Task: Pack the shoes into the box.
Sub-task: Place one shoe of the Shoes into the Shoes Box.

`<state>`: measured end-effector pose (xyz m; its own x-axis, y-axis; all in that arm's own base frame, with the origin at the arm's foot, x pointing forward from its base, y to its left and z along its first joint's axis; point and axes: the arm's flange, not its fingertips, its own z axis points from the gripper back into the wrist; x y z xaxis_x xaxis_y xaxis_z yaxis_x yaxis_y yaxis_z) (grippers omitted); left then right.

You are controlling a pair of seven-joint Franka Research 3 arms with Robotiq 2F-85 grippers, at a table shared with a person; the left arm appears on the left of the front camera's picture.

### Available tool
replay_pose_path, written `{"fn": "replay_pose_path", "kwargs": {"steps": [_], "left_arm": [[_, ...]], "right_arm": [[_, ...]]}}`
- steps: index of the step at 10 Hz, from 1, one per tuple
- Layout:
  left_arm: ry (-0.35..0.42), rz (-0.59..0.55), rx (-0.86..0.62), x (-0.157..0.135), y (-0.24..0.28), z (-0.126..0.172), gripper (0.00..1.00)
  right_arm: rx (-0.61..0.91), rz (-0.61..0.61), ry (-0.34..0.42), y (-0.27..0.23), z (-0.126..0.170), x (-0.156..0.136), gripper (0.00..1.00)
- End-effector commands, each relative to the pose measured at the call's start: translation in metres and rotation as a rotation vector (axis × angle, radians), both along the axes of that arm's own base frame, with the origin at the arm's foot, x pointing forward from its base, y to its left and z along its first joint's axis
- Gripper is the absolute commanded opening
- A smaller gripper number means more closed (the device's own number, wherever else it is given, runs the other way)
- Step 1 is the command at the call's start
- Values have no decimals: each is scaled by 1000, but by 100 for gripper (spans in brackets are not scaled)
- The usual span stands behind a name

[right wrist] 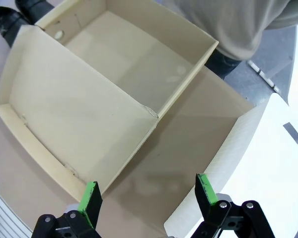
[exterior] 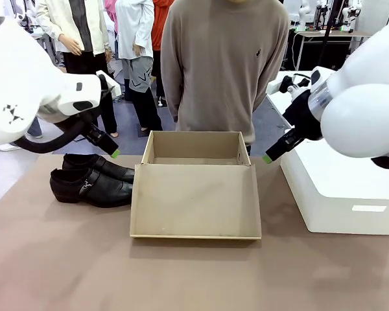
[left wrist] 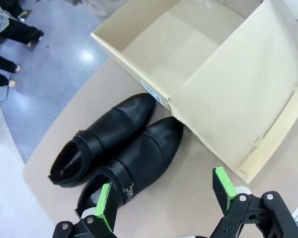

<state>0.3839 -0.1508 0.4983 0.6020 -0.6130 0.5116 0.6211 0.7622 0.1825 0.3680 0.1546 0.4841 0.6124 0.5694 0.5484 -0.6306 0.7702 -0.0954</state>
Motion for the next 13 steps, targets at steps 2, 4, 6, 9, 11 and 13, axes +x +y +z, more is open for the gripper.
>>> {"fn": "replay_pose_path", "kwargs": {"steps": [2, 4, 6, 9, 11, 13], "left_arm": [[-55, -164, -28, 4, 15, 18, 100], [-108, -296, -85, 4, 30, 38, 100], [-132, -371, -152, 4, 43, 52, 100], [-138, -404, -279, 4, 59, 61, 100], [-133, -406, -327, 7, 66, 61, 100], [-141, -375, -353, 10, 67, 61, 100]], "right_arm": [[85, 157, -43, -18, 16, -8, 100], [134, 240, -92, -31, 31, -18, 100], [206, 314, -143, -44, 45, -28, 100], [299, 387, -185, -59, 57, -36, 100], [322, 416, -192, -60, 59, -39, 100], [327, 418, -189, -58, 60, -40, 100]]}}
